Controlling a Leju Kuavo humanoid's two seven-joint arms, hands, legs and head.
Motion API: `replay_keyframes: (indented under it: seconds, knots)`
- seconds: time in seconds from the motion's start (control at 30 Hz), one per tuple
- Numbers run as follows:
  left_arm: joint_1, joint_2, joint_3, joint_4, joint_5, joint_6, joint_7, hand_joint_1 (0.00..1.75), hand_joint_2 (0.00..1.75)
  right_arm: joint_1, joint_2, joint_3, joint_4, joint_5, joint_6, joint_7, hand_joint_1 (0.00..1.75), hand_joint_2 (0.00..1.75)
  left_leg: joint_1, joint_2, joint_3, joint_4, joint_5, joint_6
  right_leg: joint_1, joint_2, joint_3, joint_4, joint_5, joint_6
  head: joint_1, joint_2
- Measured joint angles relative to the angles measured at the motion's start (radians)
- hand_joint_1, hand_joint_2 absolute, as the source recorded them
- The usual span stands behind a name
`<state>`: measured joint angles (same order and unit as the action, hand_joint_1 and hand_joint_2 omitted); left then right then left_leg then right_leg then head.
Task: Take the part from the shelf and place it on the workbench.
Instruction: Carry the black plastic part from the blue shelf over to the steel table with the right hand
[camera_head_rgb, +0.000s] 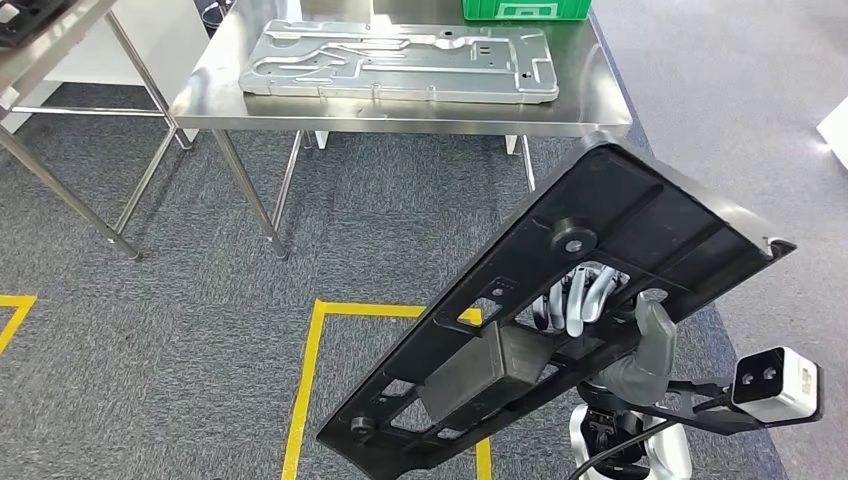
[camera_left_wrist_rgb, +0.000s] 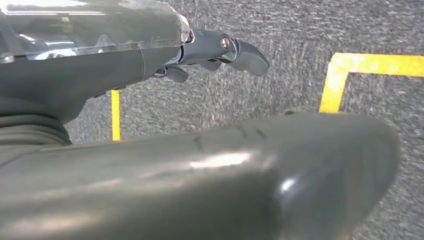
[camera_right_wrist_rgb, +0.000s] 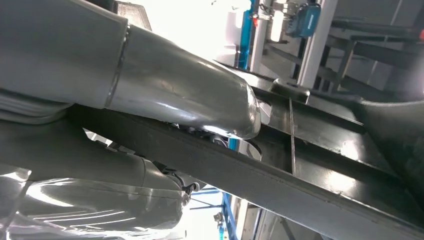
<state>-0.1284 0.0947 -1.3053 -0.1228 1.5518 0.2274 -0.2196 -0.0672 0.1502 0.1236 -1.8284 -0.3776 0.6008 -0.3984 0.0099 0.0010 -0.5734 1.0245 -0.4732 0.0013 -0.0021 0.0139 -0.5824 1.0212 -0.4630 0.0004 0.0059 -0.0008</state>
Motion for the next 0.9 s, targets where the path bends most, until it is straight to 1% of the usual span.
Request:
replay_keyframes:
  seconds: [0.07,0.1,0.13,0.17,0.2,0.23,0.27,0.3,0.33,0.37,0.4,0.43,0.47,0.5,0.57,0.6,0.63,0.67,0.7,0.73,0.77,0.8,0.83,0.87,0.9]
  knots:
    - [0.0,-0.001,-0.002,0.0,0.0,0.0,0.001,0.0,0.0,-0.005,0.0,0.005,0.0,0.001,0.0,0.0,1.75,0.0,0.002,0.001,0.003,-0.006,0.004,0.012,-0.002,-0.001,-0.001,0.004,-0.004,0.012,0.0,0.0]
    - [0.0,-0.002,-0.002,0.0,0.0,0.0,0.001,0.0,0.0,-0.008,0.0,0.008,0.0,0.001,0.0,0.001,1.75,0.0,0.004,0.002,0.005,-0.01,0.006,0.019,-0.003,-0.003,-0.008,0.023,-0.016,0.018,0.001,0.0]
    - [-0.001,-0.003,-0.003,0.0,0.0,0.0,0.001,0.0,0.0,-0.011,0.0,0.009,-0.001,0.001,0.0,0.001,1.75,0.0,0.006,0.003,0.008,-0.013,0.007,0.024,-0.004,-0.004,-0.026,0.061,-0.038,0.023,0.001,0.0]
    - [-0.002,-0.003,-0.003,0.0,0.0,0.0,0.0,0.0,0.0,-0.013,0.0,0.01,-0.001,0.001,0.0,0.002,1.75,0.0,0.006,0.004,0.01,-0.014,0.006,0.028,-0.006,-0.006,-0.055,0.119,-0.067,0.028,0.002,0.0]
    - [-0.002,-0.004,-0.004,0.0,0.0,0.0,0.0,0.0,0.0,-0.014,0.0,0.01,-0.001,0.001,0.0,0.002,1.75,0.0,0.005,0.005,0.01,-0.014,0.005,0.031,-0.007,-0.007,-0.092,0.188,-0.096,0.032,0.002,0.0]
    - [-0.001,-0.004,-0.004,0.0,0.0,0.0,0.001,0.0,0.0,-0.015,0.0,0.01,-0.001,0.001,0.0,0.003,1.75,0.0,0.005,0.005,0.011,-0.014,0.003,0.031,-0.008,-0.007,-0.126,0.248,-0.115,0.035,0.001,0.0]
    - [-0.001,-0.004,-0.004,0.0,0.0,0.0,0.001,0.0,0.0,-0.014,0.0,0.01,-0.001,0.001,0.0,0.005,1.75,0.0,0.005,0.005,0.012,-0.013,0.001,0.032,-0.01,-0.008,-0.148,0.281,-0.116,0.036,0.001,0.0]
    - [0.0,-0.004,-0.005,0.0,0.0,0.0,0.001,0.0,0.0,-0.015,0.0,0.01,0.0,0.001,0.0,0.007,1.75,0.0,0.005,0.005,0.016,-0.013,-0.002,0.031,-0.011,-0.008,-0.15,0.273,-0.096,0.036,0.001,0.0]
    - [0.0,-0.004,-0.005,0.0,0.0,0.0,0.001,0.0,0.0,-0.016,0.0,0.01,0.0,0.001,0.001,0.01,1.75,0.0,0.005,0.004,0.021,-0.013,-0.005,0.029,-0.011,-0.009,-0.131,0.226,-0.06,0.034,0.002,0.0]
    - [0.0,-0.005,-0.006,0.0,0.0,0.0,0.001,0.0,0.0,-0.017,0.0,0.01,0.0,0.001,0.001,0.011,1.75,0.0,0.005,0.004,0.026,-0.013,-0.01,0.026,-0.011,-0.011,-0.098,0.154,-0.018,0.029,0.002,0.0]
    - [0.0,-0.006,-0.008,0.0,0.0,0.0,0.001,0.0,0.0,-0.018,0.0,0.01,0.0,0.001,0.002,0.013,1.75,0.0,0.003,0.004,0.031,-0.013,-0.014,0.022,-0.008,-0.014,-0.066,0.086,0.011,0.024,0.002,0.0]
    - [-0.001,-0.007,-0.009,0.0,0.0,0.0,0.001,0.0,0.0,-0.019,0.0,0.011,-0.001,0.001,0.002,0.013,1.75,0.0,0.002,0.004,0.034,-0.013,-0.019,0.017,-0.005,-0.016,-0.043,0.036,0.027,0.018,0.001,0.0]
    - [-0.001,-0.007,-0.01,0.0,0.0,-0.001,0.002,0.0,0.0,-0.021,0.0,0.011,-0.001,0.001,0.002,0.014,1.75,0.0,0.001,0.004,0.035,-0.013,-0.022,0.011,-0.001,-0.017,-0.032,0.008,0.03,0.013,0.001,0.0]
    - [-0.001,-0.007,-0.011,0.0,0.001,-0.001,0.002,0.0,0.0,-0.021,0.0,0.011,-0.001,0.0,0.002,0.014,1.75,0.0,0.0,0.006,0.036,-0.015,-0.025,0.006,0.002,-0.016,-0.03,0.003,0.023,0.008,0.001,0.0]
    - [-0.003,-0.007,-0.011,0.0,0.003,-0.001,0.002,0.0,0.0,-0.021,0.0,0.013,-0.002,0.0,0.003,0.014,1.75,0.0,0.0,0.008,0.043,-0.017,-0.032,-0.005,-0.001,-0.012,-0.023,-0.005,0.02,-0.003,0.0,0.0]
    - [-0.004,-0.007,-0.011,0.0,0.004,-0.001,0.001,0.0,0.0,-0.022,0.0,0.013,-0.003,0.0,0.004,0.014,1.75,0.0,0.0,0.008,0.04,-0.002,-0.041,-0.009,-0.004,-0.012,-0.016,-0.011,0.018,-0.009,0.0,0.0]
    - [-0.005,-0.007,-0.012,0.0,0.004,-0.002,0.001,0.0,0.0,-0.023,0.0,0.015,-0.004,-0.001,0.004,0.014,1.75,0.0,0.001,0.007,0.027,0.032,-0.059,-0.012,-0.007,-0.012,-0.007,-0.016,0.016,-0.016,-0.001,0.0]
    - [-0.005,-0.008,-0.012,0.0,0.004,-0.002,0.001,0.0,0.0,-0.024,0.0,0.016,-0.004,-0.002,0.005,0.014,1.75,0.0,0.002,0.006,-0.001,0.089,-0.083,-0.014,-0.007,-0.012,0.001,-0.018,0.012,-0.021,-0.002,0.0]
    - [-0.004,-0.008,-0.012,0.0,0.005,-0.002,0.001,0.0,0.0,-0.024,0.0,0.017,-0.004,-0.002,0.005,0.014,1.75,0.0,0.003,0.006,-0.041,0.16,-0.111,-0.016,-0.005,-0.013,0.006,-0.018,0.007,-0.026,-0.003,0.0]
    - [-0.002,-0.008,-0.012,0.0,0.005,-0.002,0.001,0.0,0.0,-0.024,0.0,0.018,-0.004,-0.003,0.006,0.014,1.75,0.0,0.003,0.006,-0.081,0.227,-0.131,-0.018,-0.004,-0.012,0.012,-0.018,0.001,-0.028,-0.004,0.0]
    - [0.0,-0.008,-0.012,0.0,0.005,-0.002,0.001,0.0,0.0,-0.023,0.0,0.018,-0.003,-0.003,0.006,0.014,1.75,0.0,0.003,0.006,-0.112,0.268,-0.133,-0.019,-0.003,-0.01,0.019,-0.017,-0.005,-0.029,-0.004,0.0]
    - [0.001,-0.008,-0.012,0.0,0.005,-0.002,0.001,0.0,0.0,-0.023,0.0,0.018,-0.003,-0.003,0.006,0.015,1.75,0.0,0.003,0.006,-0.125,0.272,-0.113,-0.019,-0.002,-0.008,0.027,-0.017,-0.012,-0.028,-0.004,0.0]
    - [0.002,-0.008,-0.012,0.0,0.005,-0.002,0.001,0.0,0.0,-0.022,0.0,0.018,-0.003,-0.003,0.005,0.015,1.75,0.0,0.003,0.006,-0.119,0.235,-0.075,-0.018,-0.002,-0.006,0.038,-0.017,-0.02,-0.026,-0.004,0.0]
    - [0.003,-0.007,-0.012,0.0,0.005,-0.002,0.001,0.0,0.0,-0.022,0.0,0.018,-0.003,-0.003,0.005,0.015,1.75,0.0,0.003,0.006,-0.097,0.168,-0.025,-0.016,-0.002,-0.005,0.05,-0.016,-0.029,-0.023,-0.004,0.0]
    - [0.003,-0.007,-0.012,0.0,0.005,-0.002,0.002,0.0,0.0,-0.022,0.0,0.018,-0.003,-0.003,0.005,0.015,1.75,0.0,0.002,0.005,-0.072,0.105,0.01,-0.012,-0.001,-0.004,0.06,-0.016,-0.038,-0.019,-0.003,0.0]
